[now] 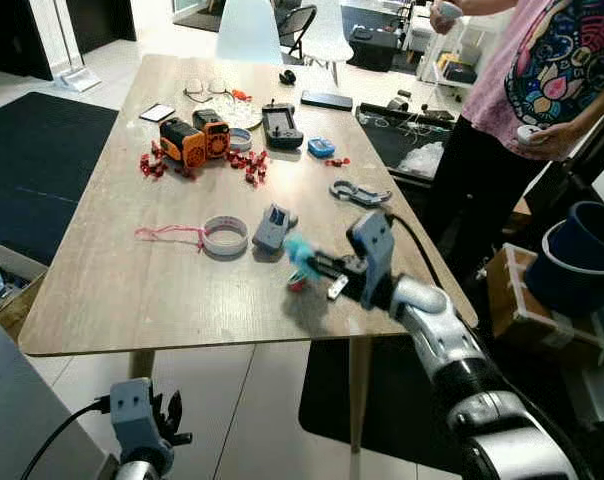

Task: Hang keys on a hook

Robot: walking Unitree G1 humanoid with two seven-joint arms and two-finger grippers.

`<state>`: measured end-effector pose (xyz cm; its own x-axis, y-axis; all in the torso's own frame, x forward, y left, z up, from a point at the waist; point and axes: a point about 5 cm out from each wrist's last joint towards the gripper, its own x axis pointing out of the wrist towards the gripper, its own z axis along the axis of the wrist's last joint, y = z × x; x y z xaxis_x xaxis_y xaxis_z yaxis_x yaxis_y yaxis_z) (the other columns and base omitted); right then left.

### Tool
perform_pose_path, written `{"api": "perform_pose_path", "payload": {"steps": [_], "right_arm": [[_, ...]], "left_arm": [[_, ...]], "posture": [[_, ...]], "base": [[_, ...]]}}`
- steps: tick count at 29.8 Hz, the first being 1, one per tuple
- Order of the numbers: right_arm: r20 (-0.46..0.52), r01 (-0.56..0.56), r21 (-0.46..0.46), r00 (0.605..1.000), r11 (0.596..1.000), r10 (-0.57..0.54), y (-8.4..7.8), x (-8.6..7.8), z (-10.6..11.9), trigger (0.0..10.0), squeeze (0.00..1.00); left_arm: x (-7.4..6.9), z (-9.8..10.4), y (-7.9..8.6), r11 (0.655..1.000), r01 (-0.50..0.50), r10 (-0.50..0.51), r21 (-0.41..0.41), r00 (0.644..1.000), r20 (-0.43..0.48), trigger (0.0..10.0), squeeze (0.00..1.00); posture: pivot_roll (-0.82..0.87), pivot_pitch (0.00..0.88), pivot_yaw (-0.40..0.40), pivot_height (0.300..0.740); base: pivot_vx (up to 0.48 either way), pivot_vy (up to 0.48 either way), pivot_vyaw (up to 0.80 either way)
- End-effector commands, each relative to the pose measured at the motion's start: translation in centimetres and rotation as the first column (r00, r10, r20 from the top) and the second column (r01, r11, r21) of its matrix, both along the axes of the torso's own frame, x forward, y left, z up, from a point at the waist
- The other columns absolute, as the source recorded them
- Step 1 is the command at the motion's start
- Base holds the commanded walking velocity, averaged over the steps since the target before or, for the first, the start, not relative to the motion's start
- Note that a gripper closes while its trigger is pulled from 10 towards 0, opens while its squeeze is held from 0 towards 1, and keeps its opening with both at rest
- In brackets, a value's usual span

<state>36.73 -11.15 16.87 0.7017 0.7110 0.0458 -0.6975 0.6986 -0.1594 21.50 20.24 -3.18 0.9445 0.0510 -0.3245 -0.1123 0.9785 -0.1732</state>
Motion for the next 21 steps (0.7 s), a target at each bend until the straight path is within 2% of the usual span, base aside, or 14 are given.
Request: {"api": "perform_pose_path", "payload": {"steps": [1, 2, 3, 4, 6, 7, 10, 14, 15, 16, 18, 21], "right_arm": [[-0.015, 0.028, 0.009, 0.999, 1.0, -0.028, -0.6, 0.0, -0.6, 0.0, 0.0], [0.02, 0.019, 0.101, 1.0, 0.995, -0.021, 1.2, 0.7, 1.3, 0.0, 0.0], [0.029, 0.0, 0.134, 1.0, 0.991, -0.004, 1.9, 0.8, 1.9, 0.0, 0.0], [0.029, 0.0, 0.134, 1.0, 0.991, -0.004, 1.9, 0.8, 1.9, 0.0, 0.0], [0.038, -0.057, 0.157, 0.998, 0.986, 0.051, 3.1, 0.7, 2.3, 0.0, 0.0], [0.038, -0.057, 0.157, 0.998, 0.986, 0.051, 3.1, 0.7, 2.3, 0.0, 0.0], [0.044, -0.16, 0.156, 0.987, 0.975, 0.155, 4.6, 0.0, 2.3, 0.0, 0.0], [0.045, -0.162, 0.156, 0.987, 0.975, 0.156, 4.7, 0.1, 2.2, 0.0, 0.0], [0.023, -0.218, 0.108, 0.976, 0.97, 0.217, 5.5, -0.5, 1.2, 0.0, 0.0], [0.023, -0.218, 0.108, 0.976, 0.97, 0.217, 5.5, -0.5, 1.2, 0.0, 0.0], [-0.013, -0.3, 0.054, 0.954, 0.953, 0.301, 6.7, -1.5, -0.4, 0.0, 0.0], [-0.018, -0.325, 0.053, 0.945, 0.944, 0.326, 7.0, -2.0, -0.9, 0.0, 0.0]], "left_arm": [[-0.3, -0.3, -0.9, 1.0, 0.017, -0.017, -0.016, 1.0, -0.01, 10.0, 0.0], [-0.1, -0.3, -0.8, 1.0, 0.017, -0.017, -0.014, 1.0, -0.008, 10.0, 0.0], [-0.1, -0.2, -0.8, 1.0, 0.017, -0.017, -0.013, 1.0, -0.007, 10.0, 0.0], [-0.1, -0.2, -0.8, 1.0, 0.017, -0.017, -0.013, 1.0, -0.007, 10.0, 0.0], [-0.1, -0.2, -0.8, 1.0, 0.016, -0.016, -0.013, 1.0, -0.006, 10.0, 0.0], [-0.1, -0.2, -0.8, 1.0, 0.016, -0.016, -0.013, 1.0, -0.006, 10.0, 0.0], [-0.1, -0.2, -0.8, 1.0, 0.014, -0.014, -0.012, 1.0, -0.006, 10.0, 0.0], [-0.1, -0.2, -0.8, 1.0, 0.014, -0.014, -0.012, 1.0, -0.006, 10.0, 0.0], [-0.1, -0.2, -0.8, 1.0, 0.014, -0.014, -0.012, 1.0, -0.007, 10.0, 0.0], [-0.1, -0.2, -0.8, 1.0, 0.014, -0.014, -0.012, 1.0, -0.007, 10.0, 0.0], [-0.3, -0.3, -0.9, 1.0, 0.014, -0.014, -0.012, 1.0, -0.009, 10.0, 0.0], [-0.3, -0.3, -0.9, 1.0, 0.014, -0.014, -0.011, 1.0, -0.01, 10.0, 0.0]], "posture": [[0.06, 0.066, -0.078, 0.74], [0.06, 0.066, -0.078, 0.74], [0.07, 0.067, -0.081, 0.74], [0.07, 0.067, -0.081, 0.74], [0.07, 0.068, -0.082, 0.74], [0.07, 0.068, -0.082, 0.74], [0.07, 0.068, -0.082, 0.74], [0.07, 0.068, -0.082, 0.74], [0.07, 0.07, -0.083, 0.74], [0.07, 0.07, -0.083, 0.74], [0.06, 0.07, -0.083, 0.74], [0.06, 0.07, -0.082, 0.74]], "base": [[0.0, 0.0, 0.0], [0.0, 0.0, 0.0], [0.0, 0.0, 0.0], [0.0, 0.0, 0.0], [0.0, 0.0, 0.0], [0.0, 0.0, 0.0], [0.0, 0.0, 0.0], [0.0, 0.0, 0.0], [0.0, 0.0, 0.0], [0.0, 0.0, 0.0], [0.0, 0.0, 0.0], [0.0, 0.0, 0.0]]}}
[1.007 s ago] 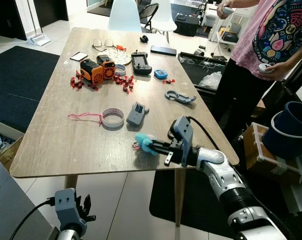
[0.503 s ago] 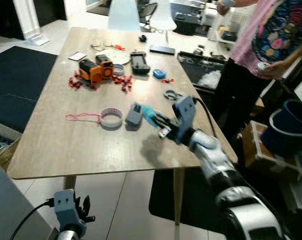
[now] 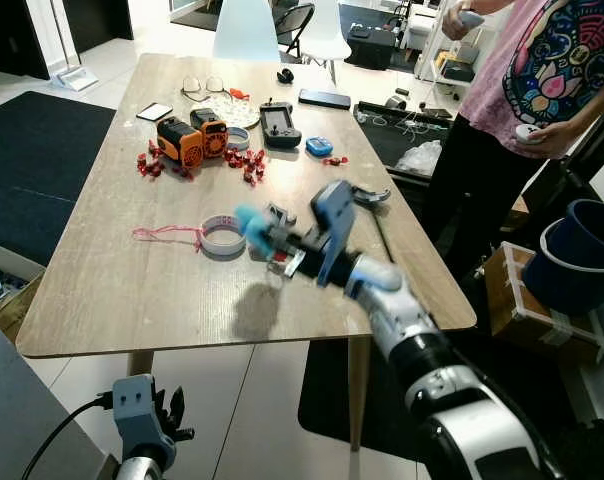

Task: Hang keys on a hook

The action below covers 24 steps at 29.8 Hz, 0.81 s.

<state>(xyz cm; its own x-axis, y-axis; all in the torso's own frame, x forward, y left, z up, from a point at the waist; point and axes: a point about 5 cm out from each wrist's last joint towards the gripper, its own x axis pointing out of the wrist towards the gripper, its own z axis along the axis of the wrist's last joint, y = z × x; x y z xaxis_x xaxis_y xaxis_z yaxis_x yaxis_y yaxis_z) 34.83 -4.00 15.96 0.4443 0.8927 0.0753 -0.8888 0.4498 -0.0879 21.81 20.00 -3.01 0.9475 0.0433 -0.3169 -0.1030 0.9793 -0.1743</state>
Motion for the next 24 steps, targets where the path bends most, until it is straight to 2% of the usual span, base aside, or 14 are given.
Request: {"api": "perform_pose_path", "payload": {"steps": [1, 7, 20, 21, 23, 24], "right_arm": [[0.021, -0.016, -0.005, 1.0, 1.0, 0.016, 0.0, -0.2, -0.1, 0.0, 0.0], [0.014, -0.08, -0.013, 0.997, 0.997, 0.08, 1.0, -1.4, -1.2, 0.0, 0.0], [0.006, -0.089, -0.025, 0.996, 0.996, 0.089, 1.1, -1.7, -1.6, 0.0, 0.0], [0.006, -0.081, -0.029, 0.997, 0.996, 0.081, 1.0, -1.6, -1.6, 10.0, 1.0], [0.005, -0.07, -0.032, 0.997, 0.997, 0.071, 0.9, -1.4, -1.6, 10.0, 1.0], [0.024, -0.023, -0.053, 0.999, 0.998, 0.024, 0.6, -1.1, -1.5, 10.0, 1.0]], "left_arm": [[-0.6, -0.5, -0.6, 1.0, 0.007, -0.007, -0.011, 1.0, -0.018, 10.0, 0.0], [-0.5, -0.5, -0.7, 1.0, 0.009, -0.009, -0.009, 1.0, -0.017, 10.0, 0.0], [-0.5, -0.5, -0.7, 1.0, 0.009, -0.01, -0.009, 1.0, -0.017, 10.0, 0.0], [-0.5, -0.5, -0.6, 1.0, 0.01, -0.011, -0.008, 1.0, -0.018, 10.0, 0.0], [-0.5, -0.5, -0.6, 1.0, 0.011, -0.012, -0.007, 1.0, -0.018, 10.0, 0.0], [-0.5, -0.5, -0.6, 1.0, 0.013, -0.013, -0.007, 1.0, -0.018, 10.0, 0.0]], "posture": [[0.06, 0.071, -0.082, 0.74], [0.06, 0.073, -0.084, 0.74], [0.06, 0.073, -0.084, 0.74], [0.06, 0.067, -0.081, 0.74], [0.06, 0.065, -0.082, 0.74], [0.06, 0.065, -0.081, 0.74]], "base": [[0.0, 0.0, 0.0], [0.0, 0.0, 0.0], [0.0, 0.0, 0.0], [0.0, 0.0, 0.0], [0.0, 0.0, 0.0], [0.0, 0.0, 0.0]]}}
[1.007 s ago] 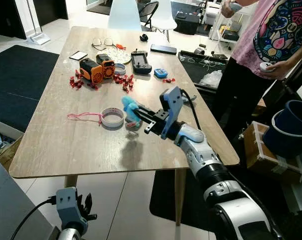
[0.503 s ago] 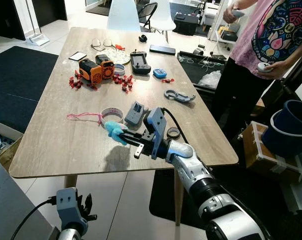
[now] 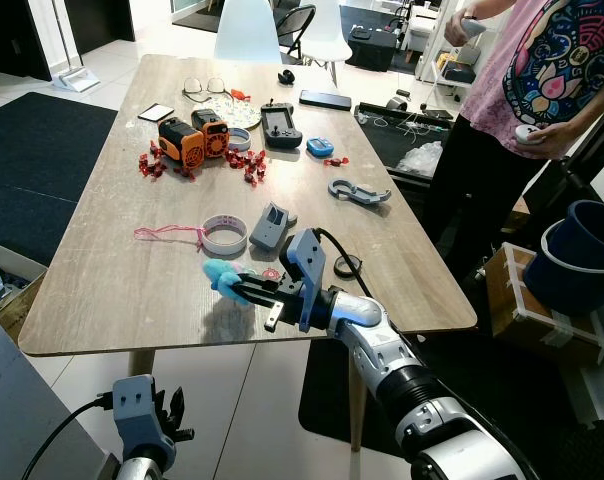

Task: Hang keys on a hook

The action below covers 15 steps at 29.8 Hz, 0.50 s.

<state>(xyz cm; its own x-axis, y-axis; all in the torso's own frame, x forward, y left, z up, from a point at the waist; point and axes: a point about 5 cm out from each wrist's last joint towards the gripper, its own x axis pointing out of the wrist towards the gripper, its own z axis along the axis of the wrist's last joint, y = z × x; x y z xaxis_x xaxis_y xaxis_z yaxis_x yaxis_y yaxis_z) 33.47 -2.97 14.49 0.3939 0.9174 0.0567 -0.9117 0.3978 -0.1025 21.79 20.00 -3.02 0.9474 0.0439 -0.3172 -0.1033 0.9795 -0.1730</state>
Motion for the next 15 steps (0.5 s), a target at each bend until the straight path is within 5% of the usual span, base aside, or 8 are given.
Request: {"api": "perform_pose_path", "payload": {"steps": [1, 11, 12, 15], "right_arm": [[0.021, 0.032, -0.029, 0.999, 0.999, -0.031, -0.4, 0.3, 0.0, 10.0, 1.0], [0.043, 0.156, -0.015, 0.987, 0.988, -0.155, -1.3, 1.5, 0.7, 10.0, 1.0], [0.064, 0.184, -0.01, 0.981, 0.983, -0.183, -1.5, 1.7, 1.0, 10.0, 0.0], [0.091, 0.245, 0.093, 0.963, 0.965, -0.253, -2.0, 2.2, 2.3, 10.0, 0.0]], "left_arm": [[-0.5, -0.4, -0.6, 1.0, 0.013, -0.013, -0.008, 1.0, -0.017, 10.0, 0.0], [-0.4, -0.3, -0.3, 1.0, 0.005, -0.005, -0.002, 1.0, -0.015, 10.0, 0.0], [-0.4, -0.3, -0.2, 1.0, 0.003, -0.003, 0.0, 1.0, -0.015, 10.0, 0.0], [-0.5, -0.4, 0.0, 1.0, -0.004, 0.004, 0.002, 1.0, -0.014, 10.0, 0.0]], "posture": [[0.06, 0.065, -0.081, 0.74], [0.06, 0.068, -0.078, 0.74], [0.06, 0.068, -0.078, 0.74], [0.07, 0.072, -0.079, 0.74]], "base": [[0.0, 0.0, 0.0], [0.0, 0.0, 0.0], [0.0, 0.0, 0.0], [0.0, 0.0, 0.0]]}}
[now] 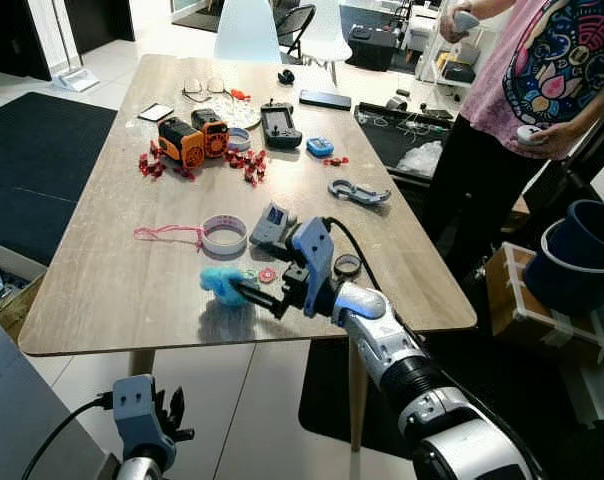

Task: Hang keys on a hook

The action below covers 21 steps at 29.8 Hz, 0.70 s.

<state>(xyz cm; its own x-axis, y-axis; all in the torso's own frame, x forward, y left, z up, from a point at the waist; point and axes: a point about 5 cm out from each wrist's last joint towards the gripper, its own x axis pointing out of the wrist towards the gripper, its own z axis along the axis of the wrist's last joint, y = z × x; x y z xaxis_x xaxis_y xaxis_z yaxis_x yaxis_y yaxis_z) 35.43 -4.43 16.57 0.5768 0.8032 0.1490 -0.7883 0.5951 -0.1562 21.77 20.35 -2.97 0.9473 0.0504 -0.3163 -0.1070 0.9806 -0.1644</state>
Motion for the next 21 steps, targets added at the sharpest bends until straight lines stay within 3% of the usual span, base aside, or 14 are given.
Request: {"api": "perform_pose_path", "payload": {"steps": [1, 8, 13, 17, 19, 21], "right_arm": [[0.025, 0.043, 0.049, 0.999, 0.998, -0.045, -0.7, 0.3, 0.6, 10.0, 0.0], [0.072, 0.15, 0.157, 0.984, 0.976, -0.163, -2.0, 1.0, 2.2, 10.0, 0.0], [0.111, 0.307, 0.285, 0.93, 0.908, -0.35, -4.6, 2.0, 4.1, 10.0, 0.0], [0.104, 0.362, 0.328, 0.904, 0.872, -0.415, -5.7, 2.2, 4.4, 10.0, 0.0], [0.014, 0.554, 0.419, 0.788, 0.719, -0.615, -10.0, 2.6, 4.3, 10.0, 0.0], [-0.116, 0.754, 0.448, 0.582, 0.48, -0.805, -16.1, 2.0, 2.9, 10.0, 0.0]], "left_arm": [[-0.6, -0.4, -0.3, 1.0, -0.001, 0.001, -0.006, 1.0, -0.015, 10.0, 0.0], [-0.6, -0.4, -0.3, 1.0, -0.002, 0.002, -0.005, 1.0, -0.015, 10.0, 0.0], [-0.6, -0.4, -0.2, 1.0, 0.001, -0.001, -0.004, 1.0, -0.012, 10.0, 0.0], [-0.6, -0.4, -0.2, 1.0, 0.001, -0.001, -0.004, 1.0, -0.011, 10.0, 0.0], [-0.6, -0.3, 0.0, 1.0, -0.003, 0.003, -0.003, 1.0, -0.006, 10.0, 0.0], [-0.6, -0.3, 0.1, 1.0, -0.004, 0.004, -0.001, 1.0, -0.004, 10.0, 0.0]], "posture": [[0.07, 0.073, -0.079, 0.74], [0.07, 0.071, -0.077, 0.74], [0.07, 0.07, -0.077, 0.74], [0.07, 0.069, -0.08, 0.74], [0.07, 0.064, -0.08, 0.74], [0.07, 0.061, -0.076, 0.74]], "base": [[0.0, 0.0, 0.0], [0.0, 0.0, 0.0], [0.0, 0.0, 0.0], [0.0, 0.0, 0.0], [0.0, 0.0, 0.0], [0.0, 0.0, 0.0]]}}
